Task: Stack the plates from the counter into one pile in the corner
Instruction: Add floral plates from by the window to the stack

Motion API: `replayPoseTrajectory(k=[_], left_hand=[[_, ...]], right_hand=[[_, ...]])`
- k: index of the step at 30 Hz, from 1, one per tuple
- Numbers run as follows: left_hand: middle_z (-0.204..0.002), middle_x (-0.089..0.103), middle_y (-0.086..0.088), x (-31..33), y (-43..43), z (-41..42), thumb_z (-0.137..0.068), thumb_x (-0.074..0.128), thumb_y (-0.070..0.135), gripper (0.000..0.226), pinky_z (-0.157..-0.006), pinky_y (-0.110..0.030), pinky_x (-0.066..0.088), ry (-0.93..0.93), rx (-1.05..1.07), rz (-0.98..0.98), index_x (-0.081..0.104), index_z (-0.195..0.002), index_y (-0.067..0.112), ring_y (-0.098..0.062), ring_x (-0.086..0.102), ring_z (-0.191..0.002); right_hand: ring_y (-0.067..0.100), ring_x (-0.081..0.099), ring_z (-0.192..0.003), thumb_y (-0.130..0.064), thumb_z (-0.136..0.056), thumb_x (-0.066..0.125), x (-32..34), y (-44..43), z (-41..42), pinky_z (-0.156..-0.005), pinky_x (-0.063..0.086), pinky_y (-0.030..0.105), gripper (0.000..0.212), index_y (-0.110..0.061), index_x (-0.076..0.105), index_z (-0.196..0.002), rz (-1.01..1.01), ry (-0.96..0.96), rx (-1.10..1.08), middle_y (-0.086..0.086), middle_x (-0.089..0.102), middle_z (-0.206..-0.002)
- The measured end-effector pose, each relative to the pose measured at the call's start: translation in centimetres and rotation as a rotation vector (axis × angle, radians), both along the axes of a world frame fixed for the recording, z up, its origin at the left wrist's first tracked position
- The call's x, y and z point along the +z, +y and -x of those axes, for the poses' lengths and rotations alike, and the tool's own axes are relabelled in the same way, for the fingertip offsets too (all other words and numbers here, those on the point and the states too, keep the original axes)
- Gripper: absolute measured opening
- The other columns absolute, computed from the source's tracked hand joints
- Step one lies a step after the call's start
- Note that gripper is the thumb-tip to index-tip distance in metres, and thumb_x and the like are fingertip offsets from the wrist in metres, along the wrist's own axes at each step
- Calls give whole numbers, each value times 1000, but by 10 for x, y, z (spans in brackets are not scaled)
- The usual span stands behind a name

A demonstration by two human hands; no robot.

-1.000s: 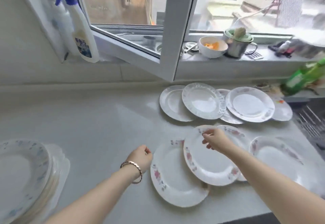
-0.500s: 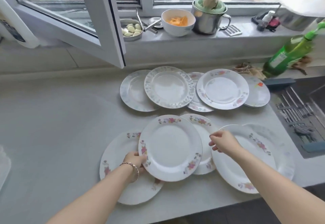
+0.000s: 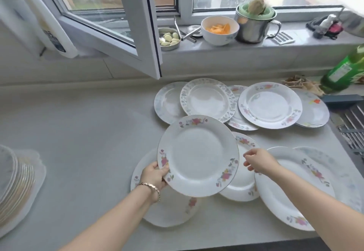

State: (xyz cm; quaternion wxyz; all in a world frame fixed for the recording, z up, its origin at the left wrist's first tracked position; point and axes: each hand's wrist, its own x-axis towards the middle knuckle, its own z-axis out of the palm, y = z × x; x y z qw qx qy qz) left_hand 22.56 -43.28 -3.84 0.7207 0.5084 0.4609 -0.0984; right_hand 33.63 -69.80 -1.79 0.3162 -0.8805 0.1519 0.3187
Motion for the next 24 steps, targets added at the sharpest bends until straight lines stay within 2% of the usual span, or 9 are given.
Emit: replayPoseTrajectory(k=[6, 10, 14, 18, 21, 24], left_hand=[[-77, 64, -7, 44, 88, 32, -91, 48, -7, 22, -42, -20, 55, -136, 210, -12, 59, -80, 8, -6, 65, -42], [-54, 70, 2, 63, 162, 75, -91, 47, -7, 24, -40, -20, 54, -188, 388, -34, 59, -77, 9, -7, 65, -40], [-70, 66, -4, 79, 243, 130, -92, 46, -6, 25, -42, -20, 55, -227, 513, -93, 58, -78, 11, -10, 65, -47], [-52, 70, 1, 89, 323, 186, -90, 44, -10, 26, -40, -21, 55, -248, 615, -139, 56, -78, 9, -7, 66, -42], [-74, 63, -8, 90, 371, 218, -90, 44, -12, 27, -41, -21, 55, -233, 653, -167, 56, -78, 9, -12, 65, -50], [-81, 60, -9, 86, 407, 238, -90, 43, -13, 28, -44, -22, 56, -228, 682, -158, 56, -79, 9, -13, 67, -51]], right_hand=[[16, 57, -61, -10, -89, 42, 17, 98, 4, -52, 42, 20, 24, -5, 63, -100, 13, -30, 269, 5, 65, -78], [22, 58, -65, -8, -85, 45, 26, 185, 24, -53, 41, 23, 29, 3, 66, -101, -5, -51, 421, 9, 66, -80], [18, 55, -56, -6, -85, 44, 28, 277, 49, -49, 39, 20, 31, 7, 63, -104, -44, -70, 524, 8, 64, -80], [10, 55, -53, -11, -87, 45, 26, 365, 79, -47, 37, 17, 18, -12, 60, -97, -53, -62, 590, 4, 66, -82], [10, 55, -53, -11, -88, 44, 19, 419, 101, -44, 36, 17, 23, -10, 61, -103, -50, -41, 628, 5, 66, -82], [9, 55, -54, -9, -87, 43, 14, 461, 120, -44, 36, 17, 25, -9, 62, -103, -42, -29, 655, 5, 65, -81]])
